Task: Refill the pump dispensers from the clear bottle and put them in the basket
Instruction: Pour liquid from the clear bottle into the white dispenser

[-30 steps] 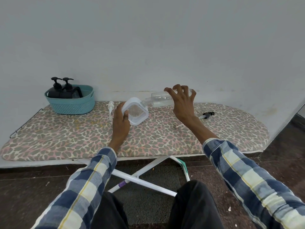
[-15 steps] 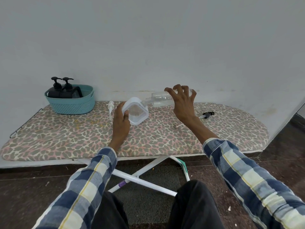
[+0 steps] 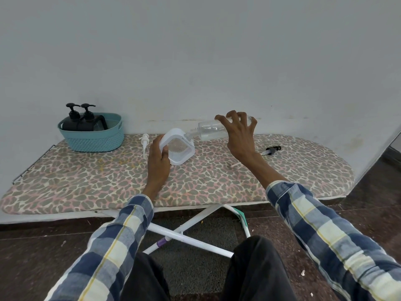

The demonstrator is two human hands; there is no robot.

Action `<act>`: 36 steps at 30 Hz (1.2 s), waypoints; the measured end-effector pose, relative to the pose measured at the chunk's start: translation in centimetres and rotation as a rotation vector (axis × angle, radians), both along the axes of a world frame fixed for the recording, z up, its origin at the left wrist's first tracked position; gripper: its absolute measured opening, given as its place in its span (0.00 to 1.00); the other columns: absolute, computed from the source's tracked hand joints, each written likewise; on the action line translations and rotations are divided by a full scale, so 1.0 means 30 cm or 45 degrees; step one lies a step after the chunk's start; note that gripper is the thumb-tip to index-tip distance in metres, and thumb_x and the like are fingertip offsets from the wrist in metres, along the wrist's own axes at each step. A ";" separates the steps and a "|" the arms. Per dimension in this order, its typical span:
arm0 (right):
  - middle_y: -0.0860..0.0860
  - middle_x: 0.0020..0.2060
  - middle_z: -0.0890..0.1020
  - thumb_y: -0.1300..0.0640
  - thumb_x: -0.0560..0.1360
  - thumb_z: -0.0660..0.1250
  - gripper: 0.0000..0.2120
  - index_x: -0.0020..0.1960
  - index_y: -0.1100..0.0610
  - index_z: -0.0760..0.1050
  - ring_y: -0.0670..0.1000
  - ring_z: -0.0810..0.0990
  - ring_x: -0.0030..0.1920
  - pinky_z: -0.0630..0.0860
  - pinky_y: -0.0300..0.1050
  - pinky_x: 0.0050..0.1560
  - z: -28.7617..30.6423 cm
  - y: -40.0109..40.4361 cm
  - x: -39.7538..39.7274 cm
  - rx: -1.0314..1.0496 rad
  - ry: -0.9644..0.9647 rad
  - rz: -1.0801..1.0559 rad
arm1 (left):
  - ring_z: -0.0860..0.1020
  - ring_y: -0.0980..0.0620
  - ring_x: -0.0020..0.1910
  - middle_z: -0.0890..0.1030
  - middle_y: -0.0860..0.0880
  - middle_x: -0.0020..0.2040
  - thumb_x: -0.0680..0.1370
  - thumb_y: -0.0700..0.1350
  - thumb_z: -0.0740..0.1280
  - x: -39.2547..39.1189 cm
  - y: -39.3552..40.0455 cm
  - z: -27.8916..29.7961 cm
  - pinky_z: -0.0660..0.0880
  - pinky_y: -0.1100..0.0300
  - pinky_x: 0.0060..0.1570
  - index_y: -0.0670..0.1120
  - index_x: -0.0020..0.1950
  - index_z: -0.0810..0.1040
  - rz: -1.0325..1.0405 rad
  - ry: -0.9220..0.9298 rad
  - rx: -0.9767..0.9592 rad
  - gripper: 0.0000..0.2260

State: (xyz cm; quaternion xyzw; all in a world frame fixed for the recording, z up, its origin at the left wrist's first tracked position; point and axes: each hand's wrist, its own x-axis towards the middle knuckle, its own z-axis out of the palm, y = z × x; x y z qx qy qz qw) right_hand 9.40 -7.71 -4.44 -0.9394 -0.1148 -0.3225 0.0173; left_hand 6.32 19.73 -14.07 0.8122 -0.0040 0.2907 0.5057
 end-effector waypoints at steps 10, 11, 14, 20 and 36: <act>0.51 0.66 0.72 0.79 0.57 0.63 0.51 0.73 0.42 0.69 0.59 0.69 0.69 0.63 0.68 0.70 -0.005 -0.002 -0.001 -0.007 -0.001 -0.004 | 0.71 0.50 0.73 0.73 0.45 0.77 0.89 0.41 0.58 -0.006 -0.004 0.006 0.68 0.56 0.71 0.47 0.83 0.66 -0.007 -0.006 -0.003 0.21; 0.51 0.66 0.72 0.79 0.57 0.63 0.51 0.73 0.42 0.69 0.59 0.69 0.69 0.63 0.68 0.70 -0.005 -0.003 -0.001 -0.006 -0.002 -0.004 | 0.71 0.50 0.73 0.73 0.45 0.77 0.89 0.41 0.58 -0.006 -0.003 0.007 0.68 0.55 0.71 0.47 0.83 0.67 -0.007 -0.007 -0.004 0.21; 0.51 0.66 0.72 0.79 0.57 0.62 0.51 0.73 0.42 0.69 0.58 0.69 0.69 0.63 0.68 0.70 -0.006 -0.005 -0.002 0.005 0.000 -0.002 | 0.71 0.50 0.73 0.73 0.45 0.77 0.89 0.42 0.58 -0.008 -0.003 0.008 0.68 0.55 0.71 0.48 0.83 0.66 -0.007 -0.009 0.005 0.21; 0.51 0.66 0.72 0.79 0.57 0.64 0.51 0.72 0.41 0.69 0.58 0.70 0.68 0.64 0.67 0.69 -0.007 -0.002 0.001 0.013 -0.010 0.001 | 0.70 0.54 0.71 0.72 0.45 0.78 0.90 0.42 0.58 -0.014 -0.004 0.010 0.67 0.57 0.70 0.47 0.83 0.66 -0.001 -0.012 0.017 0.21; 0.51 0.66 0.72 0.80 0.56 0.62 0.52 0.73 0.42 0.69 0.59 0.69 0.69 0.62 0.68 0.70 0.004 -0.005 -0.005 0.002 -0.002 0.012 | 0.70 0.54 0.71 0.72 0.45 0.78 0.89 0.41 0.58 -0.017 -0.006 0.016 0.66 0.58 0.70 0.47 0.83 0.65 0.003 -0.008 0.017 0.21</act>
